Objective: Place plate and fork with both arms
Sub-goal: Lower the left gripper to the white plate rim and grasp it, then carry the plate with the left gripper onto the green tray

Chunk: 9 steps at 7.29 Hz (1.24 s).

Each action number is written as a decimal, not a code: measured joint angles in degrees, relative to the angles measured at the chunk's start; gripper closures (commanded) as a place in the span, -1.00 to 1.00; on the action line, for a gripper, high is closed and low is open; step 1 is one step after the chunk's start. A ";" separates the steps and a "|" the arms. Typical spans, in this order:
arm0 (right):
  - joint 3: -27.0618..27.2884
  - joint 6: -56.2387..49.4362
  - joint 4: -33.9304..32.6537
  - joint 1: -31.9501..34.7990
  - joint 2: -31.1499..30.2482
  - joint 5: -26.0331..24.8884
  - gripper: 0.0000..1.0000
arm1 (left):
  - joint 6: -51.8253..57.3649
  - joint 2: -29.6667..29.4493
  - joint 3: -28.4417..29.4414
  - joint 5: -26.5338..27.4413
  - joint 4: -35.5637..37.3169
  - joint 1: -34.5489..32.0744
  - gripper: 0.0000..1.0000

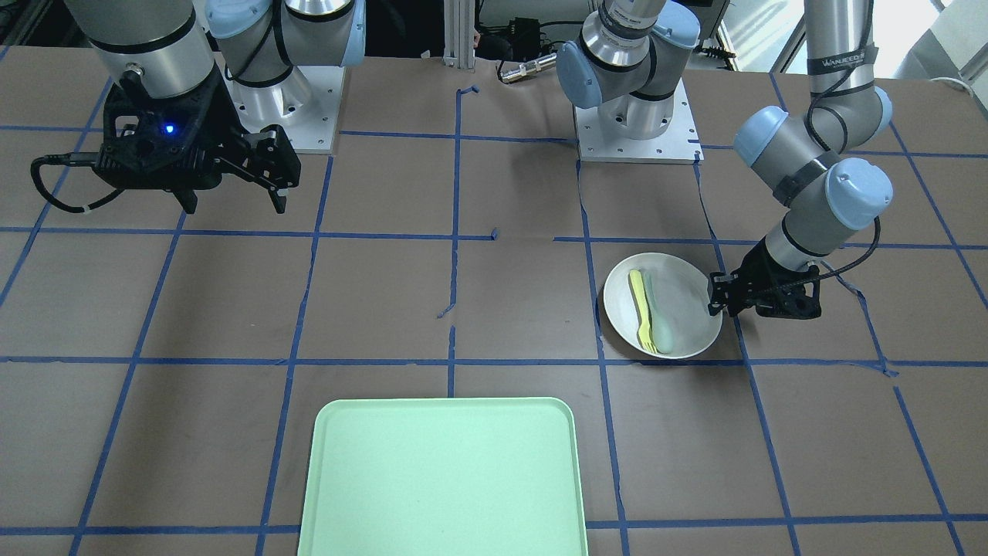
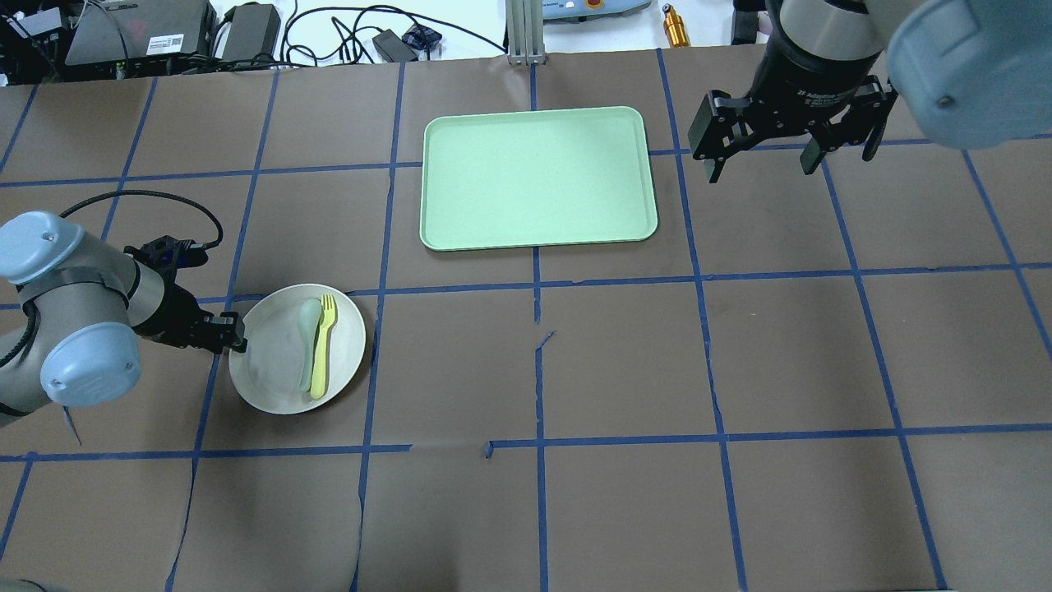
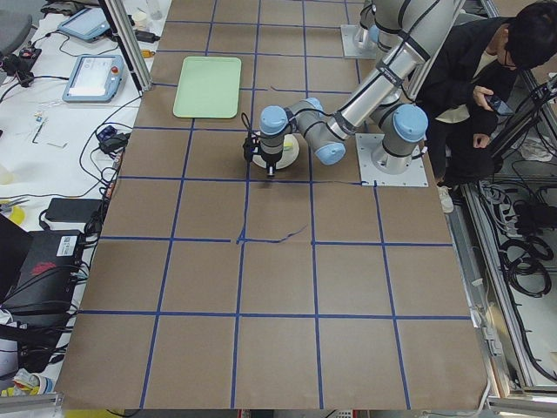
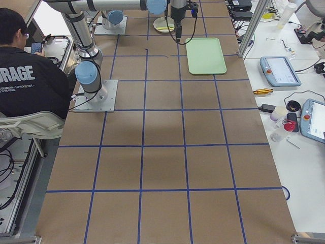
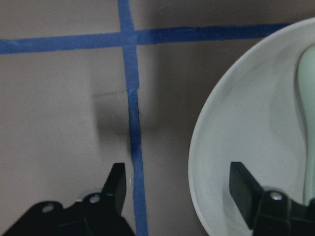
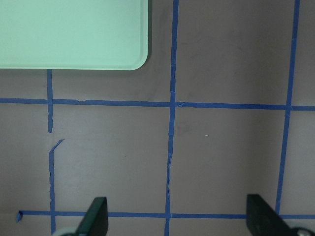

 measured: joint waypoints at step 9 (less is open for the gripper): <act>0.01 0.00 0.00 0.06 0.09 -0.07 -1.00 | -11.92 -15.87 33.23 -17.35 -15.76 -17.00 1.00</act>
